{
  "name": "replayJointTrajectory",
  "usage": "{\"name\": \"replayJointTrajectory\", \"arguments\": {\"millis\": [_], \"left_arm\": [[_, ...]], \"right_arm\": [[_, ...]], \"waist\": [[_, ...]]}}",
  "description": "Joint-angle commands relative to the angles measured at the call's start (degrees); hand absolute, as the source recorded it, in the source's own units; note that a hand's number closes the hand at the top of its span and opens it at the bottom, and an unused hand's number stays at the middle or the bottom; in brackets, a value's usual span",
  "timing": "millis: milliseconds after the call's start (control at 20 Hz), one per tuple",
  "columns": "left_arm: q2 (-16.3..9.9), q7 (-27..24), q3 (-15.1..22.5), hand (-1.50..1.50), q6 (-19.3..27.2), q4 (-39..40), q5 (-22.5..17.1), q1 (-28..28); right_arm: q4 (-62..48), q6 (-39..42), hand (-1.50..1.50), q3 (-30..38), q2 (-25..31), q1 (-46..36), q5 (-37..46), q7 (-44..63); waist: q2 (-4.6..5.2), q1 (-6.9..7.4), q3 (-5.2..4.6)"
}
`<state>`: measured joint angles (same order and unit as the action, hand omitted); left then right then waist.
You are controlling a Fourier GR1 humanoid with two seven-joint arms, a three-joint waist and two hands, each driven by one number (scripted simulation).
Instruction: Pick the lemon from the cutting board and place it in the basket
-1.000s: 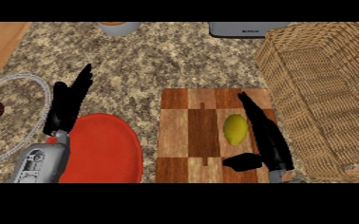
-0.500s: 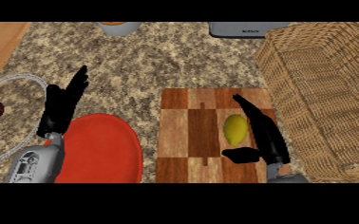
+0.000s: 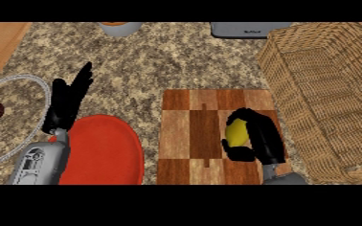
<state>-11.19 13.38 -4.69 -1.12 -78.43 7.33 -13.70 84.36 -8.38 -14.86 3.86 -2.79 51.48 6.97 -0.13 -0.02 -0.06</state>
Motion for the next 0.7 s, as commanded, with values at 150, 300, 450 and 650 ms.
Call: {"name": "replayJointTrajectory", "arguments": {"millis": [150, 300, 450, 650], "left_arm": [[0.6, 1.3, 0.8, 0.00, -0.4, -2.0, 0.1, 0.3], [1.0, -0.3, 1.1, 0.00, -0.1, -0.2, 0.6, -0.4], [0.6, 0.4, 0.3, 0.00, 0.6, -0.1, 0.9, -0.4], [2.0, 1.2, 1.9, 0.00, 1.4, -4.8, 2.1, 3.1]], "right_arm": [[-6.7, 6.5, 1.50, -5.8, -0.4, -8.3, 13.5, 10.9], [-8.2, 17.5, 1.50, -10.9, 0.1, -12.1, 19.5, 17.9], [-10.1, 21.0, 1.50, -12.3, -2.8, -16.6, 21.9, 20.3], [-0.9, 20.8, 1.50, -14.1, -3.8, -15.0, 18.1, 21.9]], "waist": [[0.11, 1.17, 0.00], [0.29, 1.57, -0.20], [0.21, 0.77, 0.02], [0.05, 0.20, 0.06]]}}
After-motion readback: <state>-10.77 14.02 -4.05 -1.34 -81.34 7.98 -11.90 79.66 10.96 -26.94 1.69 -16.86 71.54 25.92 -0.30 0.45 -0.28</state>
